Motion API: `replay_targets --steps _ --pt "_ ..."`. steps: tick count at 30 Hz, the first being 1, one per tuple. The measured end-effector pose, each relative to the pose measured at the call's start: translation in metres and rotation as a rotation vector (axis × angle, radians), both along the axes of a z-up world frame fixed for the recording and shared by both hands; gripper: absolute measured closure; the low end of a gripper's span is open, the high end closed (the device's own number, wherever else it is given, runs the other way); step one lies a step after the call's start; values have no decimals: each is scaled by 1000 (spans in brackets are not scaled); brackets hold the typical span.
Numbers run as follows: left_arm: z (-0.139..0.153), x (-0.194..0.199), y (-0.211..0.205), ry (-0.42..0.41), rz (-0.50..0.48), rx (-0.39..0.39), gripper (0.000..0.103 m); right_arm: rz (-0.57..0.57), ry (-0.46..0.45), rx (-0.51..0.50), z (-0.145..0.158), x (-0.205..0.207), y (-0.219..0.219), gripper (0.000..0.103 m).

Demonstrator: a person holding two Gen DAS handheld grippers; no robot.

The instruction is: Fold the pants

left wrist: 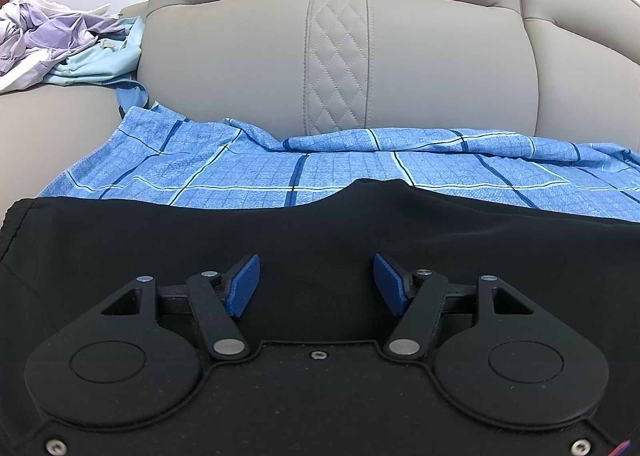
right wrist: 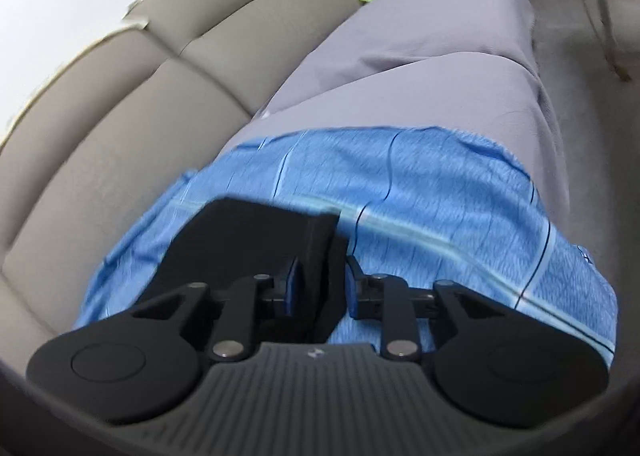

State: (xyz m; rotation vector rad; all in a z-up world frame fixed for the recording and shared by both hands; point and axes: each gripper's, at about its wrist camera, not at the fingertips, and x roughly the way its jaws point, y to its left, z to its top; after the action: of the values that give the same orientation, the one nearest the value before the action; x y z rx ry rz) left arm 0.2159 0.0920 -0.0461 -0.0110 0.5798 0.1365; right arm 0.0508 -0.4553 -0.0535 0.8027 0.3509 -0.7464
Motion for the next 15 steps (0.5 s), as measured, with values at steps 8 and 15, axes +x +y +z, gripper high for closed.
replay_targets --steps 8,15 --pt "6 3 2 46 37 -21 30 78 -18 12 0 29 -27 81" --pt "18 -13 28 128 48 -35 21 135 46 -65 47 55 -1 91"
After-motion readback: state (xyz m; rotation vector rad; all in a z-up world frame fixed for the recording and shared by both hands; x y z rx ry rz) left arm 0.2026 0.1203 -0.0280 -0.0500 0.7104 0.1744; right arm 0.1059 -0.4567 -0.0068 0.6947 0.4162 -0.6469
